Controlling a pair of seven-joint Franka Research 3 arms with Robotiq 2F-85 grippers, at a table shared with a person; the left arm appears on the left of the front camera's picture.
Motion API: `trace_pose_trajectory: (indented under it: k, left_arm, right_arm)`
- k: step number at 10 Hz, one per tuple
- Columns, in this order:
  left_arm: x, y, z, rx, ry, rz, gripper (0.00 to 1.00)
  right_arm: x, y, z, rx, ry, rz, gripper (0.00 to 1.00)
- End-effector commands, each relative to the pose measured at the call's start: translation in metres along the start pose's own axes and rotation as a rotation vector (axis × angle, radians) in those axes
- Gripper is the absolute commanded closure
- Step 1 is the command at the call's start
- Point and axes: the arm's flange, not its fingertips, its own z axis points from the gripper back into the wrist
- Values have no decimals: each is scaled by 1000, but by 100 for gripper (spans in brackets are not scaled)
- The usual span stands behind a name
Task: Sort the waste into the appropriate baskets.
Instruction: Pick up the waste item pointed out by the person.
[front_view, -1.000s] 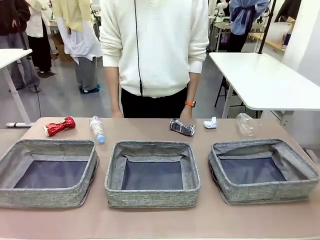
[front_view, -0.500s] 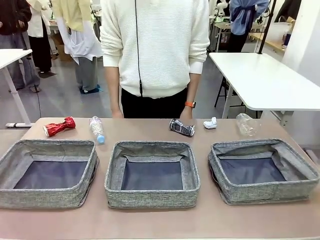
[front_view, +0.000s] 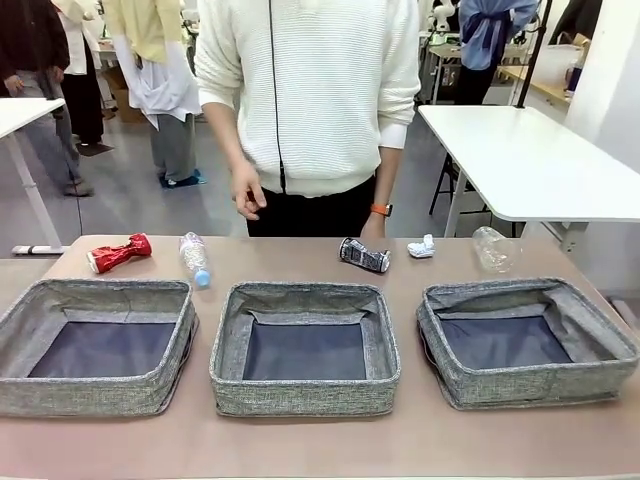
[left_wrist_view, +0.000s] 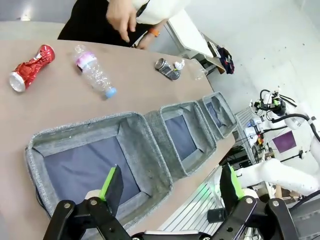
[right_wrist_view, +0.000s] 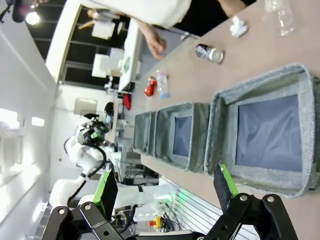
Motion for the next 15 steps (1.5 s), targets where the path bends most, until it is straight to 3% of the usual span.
trace_pose_trajectory:
  k: [1,13,14,15]
  left_arm:
    - [4,-1,-1,-13,-10,-24,0]
    - [4,-1,-1,-13,-10,-24,0]
    - [2,-1,-1,6,9,0,0]
    - [46,-31,-23,214,186,282,0]
  right_arm:
    - [4,0,-3,21,-7,27,0]
    - [4,0,-3,21,-7,27,0]
    - [4,0,-3,21,-7,27,0]
    - [4,0,-3,21,-7,27,0]
